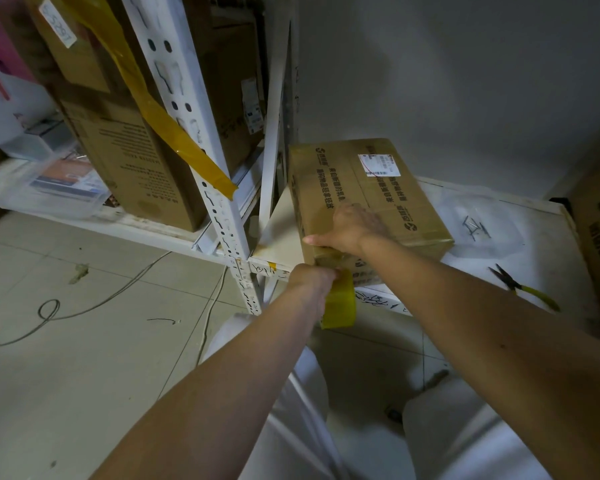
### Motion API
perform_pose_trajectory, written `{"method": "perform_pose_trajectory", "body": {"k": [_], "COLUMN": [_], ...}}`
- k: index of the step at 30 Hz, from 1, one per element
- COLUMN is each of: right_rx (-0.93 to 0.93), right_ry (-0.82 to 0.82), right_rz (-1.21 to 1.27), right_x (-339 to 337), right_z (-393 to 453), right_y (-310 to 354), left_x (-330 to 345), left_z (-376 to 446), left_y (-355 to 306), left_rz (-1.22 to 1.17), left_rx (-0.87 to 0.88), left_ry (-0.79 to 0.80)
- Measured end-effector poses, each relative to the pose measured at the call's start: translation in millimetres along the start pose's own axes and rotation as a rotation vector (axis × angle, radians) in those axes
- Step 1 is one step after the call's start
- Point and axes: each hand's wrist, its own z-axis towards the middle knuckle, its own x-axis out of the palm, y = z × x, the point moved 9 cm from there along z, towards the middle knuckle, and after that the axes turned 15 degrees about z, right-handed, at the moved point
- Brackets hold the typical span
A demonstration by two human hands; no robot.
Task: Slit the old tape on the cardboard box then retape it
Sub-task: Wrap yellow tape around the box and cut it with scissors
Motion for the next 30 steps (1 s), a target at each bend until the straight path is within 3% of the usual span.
{"method": "perform_pose_trajectory", "body": {"k": [4, 12, 16, 20, 26, 30], "right_rx": [-0.008, -0.254, -0.414, -0.403, -0.393, -0.381], "right_ry": [0.028, 0.086, 0.162, 0.156, 0.193, 0.186], "right_rz": [0.037, 0.25, 0.099, 0.036, 0.006, -0.027], "right_x": [1, -10, -3, -2, 3, 3], "right_z": [6, -4, -22, -25, -25, -23], "right_y": [-5, -11, -1, 1, 1, -1], "left_x": [-2, 2, 4, 1, 4, 8], "left_z": [-3, 0, 0, -4, 3, 7], "left_y": [4, 10, 13, 11, 25, 18], "left_rz": [0.007, 0.012, 0.0, -0.021, -0.042, 0.057], "left_rx": [-0.006, 0.027, 0.033, 0.035, -0.033, 0.044], "left_ry": [-0.006, 0.022, 0.0, -0.068, -0.043, -0.071]}}
